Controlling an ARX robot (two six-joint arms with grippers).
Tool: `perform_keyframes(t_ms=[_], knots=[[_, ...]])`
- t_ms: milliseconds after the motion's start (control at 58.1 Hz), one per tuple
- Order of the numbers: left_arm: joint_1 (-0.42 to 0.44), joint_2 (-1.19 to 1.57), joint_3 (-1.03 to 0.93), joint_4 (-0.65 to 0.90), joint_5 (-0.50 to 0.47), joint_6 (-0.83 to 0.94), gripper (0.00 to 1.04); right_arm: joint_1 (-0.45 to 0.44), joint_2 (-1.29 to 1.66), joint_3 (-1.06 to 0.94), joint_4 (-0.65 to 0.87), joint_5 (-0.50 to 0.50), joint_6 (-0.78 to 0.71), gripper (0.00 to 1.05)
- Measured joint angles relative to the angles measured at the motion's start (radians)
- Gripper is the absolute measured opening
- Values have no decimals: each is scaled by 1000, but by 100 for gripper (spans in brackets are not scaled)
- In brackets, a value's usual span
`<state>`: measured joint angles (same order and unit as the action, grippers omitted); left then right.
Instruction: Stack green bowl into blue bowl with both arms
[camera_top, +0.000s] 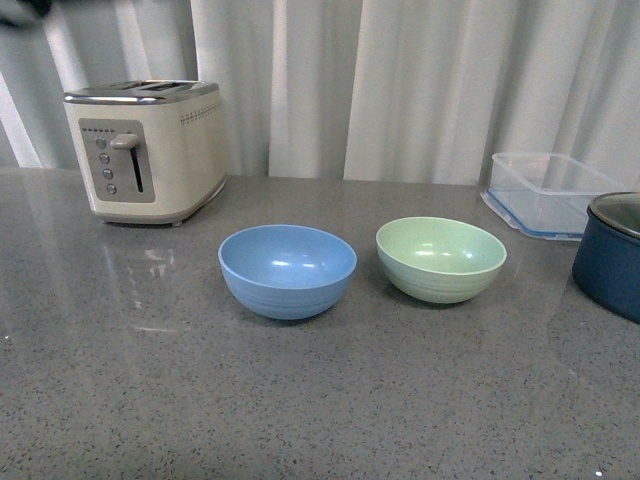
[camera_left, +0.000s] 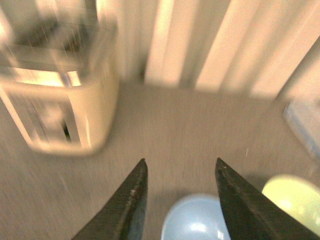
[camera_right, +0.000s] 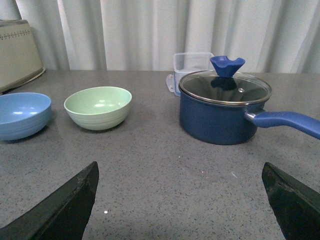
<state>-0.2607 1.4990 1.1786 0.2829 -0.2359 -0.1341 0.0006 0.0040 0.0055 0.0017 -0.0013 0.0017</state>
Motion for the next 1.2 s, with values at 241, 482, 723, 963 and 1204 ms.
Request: perform_keyframes(t_ms=[241,482,723,963,1204], knots=[[79,-245,-460,295,57,110,4,0,0,0,0,0,0,95],[132,-396,-740,396,117,125,4,0,0,0,0,0,0,95],[173,-504,-903,416,150,126,4,0,0,0,0,0,0,95],[250,-632,-1005,406,229,126,4,0,0,0,0,0,0,95],[259,-771,-1081,341,234,127,4,0,0,0,0,0,0,95]])
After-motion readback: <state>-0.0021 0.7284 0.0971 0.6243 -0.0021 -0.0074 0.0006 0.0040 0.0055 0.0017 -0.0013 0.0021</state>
